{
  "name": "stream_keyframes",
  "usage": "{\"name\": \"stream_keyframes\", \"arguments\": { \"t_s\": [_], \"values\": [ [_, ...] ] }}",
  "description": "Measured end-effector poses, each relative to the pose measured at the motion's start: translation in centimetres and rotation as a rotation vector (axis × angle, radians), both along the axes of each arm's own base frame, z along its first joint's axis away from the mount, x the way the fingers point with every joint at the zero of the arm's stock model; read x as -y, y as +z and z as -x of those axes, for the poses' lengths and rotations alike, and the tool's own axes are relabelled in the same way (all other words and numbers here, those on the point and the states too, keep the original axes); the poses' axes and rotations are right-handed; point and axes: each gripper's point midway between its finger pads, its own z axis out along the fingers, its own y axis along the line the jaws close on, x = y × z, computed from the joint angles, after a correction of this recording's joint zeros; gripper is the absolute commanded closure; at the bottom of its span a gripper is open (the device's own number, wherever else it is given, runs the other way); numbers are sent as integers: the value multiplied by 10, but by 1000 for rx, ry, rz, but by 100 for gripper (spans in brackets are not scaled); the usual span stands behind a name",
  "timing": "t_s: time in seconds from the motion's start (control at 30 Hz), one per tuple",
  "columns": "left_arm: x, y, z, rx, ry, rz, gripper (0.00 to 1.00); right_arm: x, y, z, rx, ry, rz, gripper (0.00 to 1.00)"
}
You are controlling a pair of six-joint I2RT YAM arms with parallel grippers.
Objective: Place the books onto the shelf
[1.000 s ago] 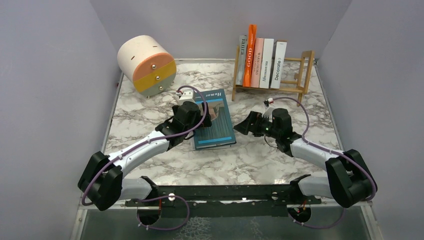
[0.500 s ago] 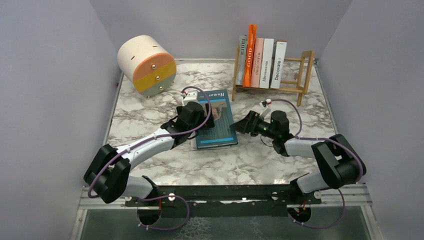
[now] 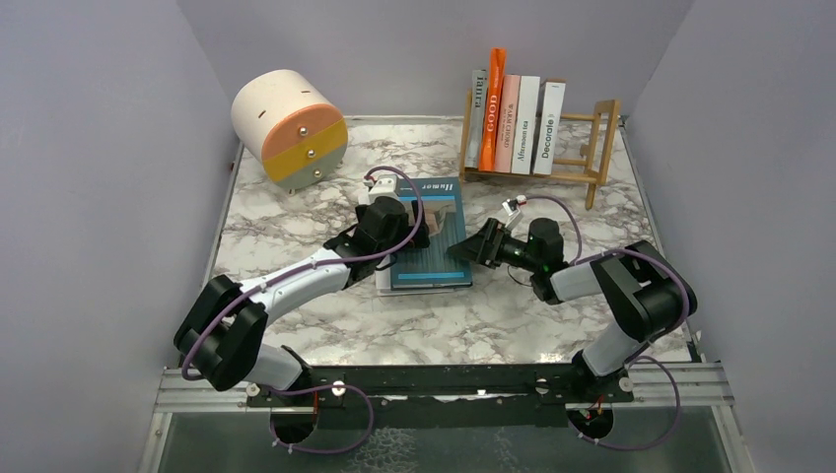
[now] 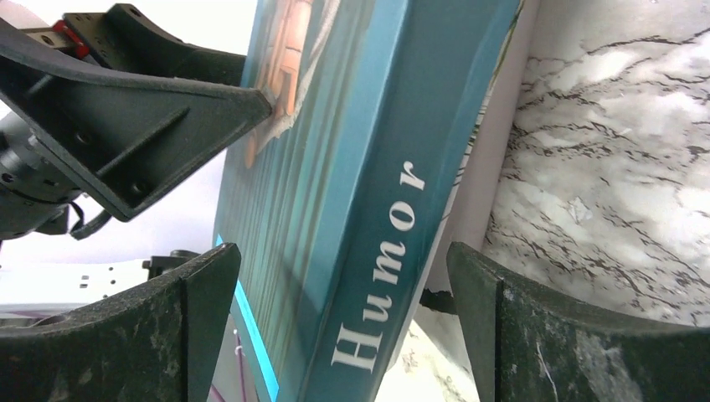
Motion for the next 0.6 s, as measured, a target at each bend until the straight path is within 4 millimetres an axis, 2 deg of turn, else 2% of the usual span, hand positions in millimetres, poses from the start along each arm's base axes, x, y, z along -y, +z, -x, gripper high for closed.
{"name": "stream_keyframes", "arguments": {
  "t_s": [0.4, 0.6],
  "values": [
    [10, -1, -4, 8, -26, 31, 1, -8, 9, -1, 10, 39, -64, 28],
    [11, 3, -6, 20, -21, 44, 1, -13, 14, -4, 16, 48, -66, 32]
  ]
}}
